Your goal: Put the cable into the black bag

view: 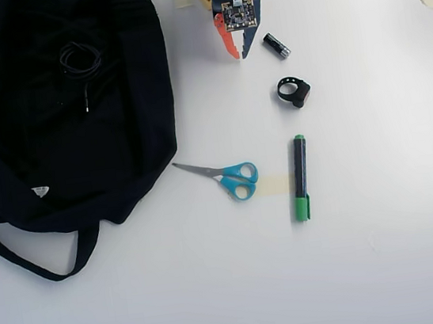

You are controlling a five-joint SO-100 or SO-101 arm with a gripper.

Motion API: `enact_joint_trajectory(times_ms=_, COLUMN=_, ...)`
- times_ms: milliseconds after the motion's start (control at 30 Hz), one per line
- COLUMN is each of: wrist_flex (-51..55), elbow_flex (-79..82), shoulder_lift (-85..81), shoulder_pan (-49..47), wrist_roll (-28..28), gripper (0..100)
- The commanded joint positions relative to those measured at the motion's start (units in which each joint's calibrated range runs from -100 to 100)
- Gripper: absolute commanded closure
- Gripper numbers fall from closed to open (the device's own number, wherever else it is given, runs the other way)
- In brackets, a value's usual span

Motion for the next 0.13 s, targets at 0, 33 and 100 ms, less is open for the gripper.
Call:
enact_joint_trajectory(times_ms=0, wrist_flex=1.2, elbow_flex=1.2, shoulder_lift=-0.8, shoulder_pan=0.3, wrist_roll=0.2, gripper=98)
enact_joint_trajectory(times_ms=33, wrist_flex=1.2, elbow_flex=1.2, shoulder_lift=-0.8, shoulder_pan=0.3, wrist_roll=0.2, gripper=98)
enact_joint_trajectory(times_ms=100, wrist_flex=1.2, elbow_flex=1.2, shoulder_lift=-0.8, shoulder_pan=0.3, wrist_roll=0.2, gripper=98)
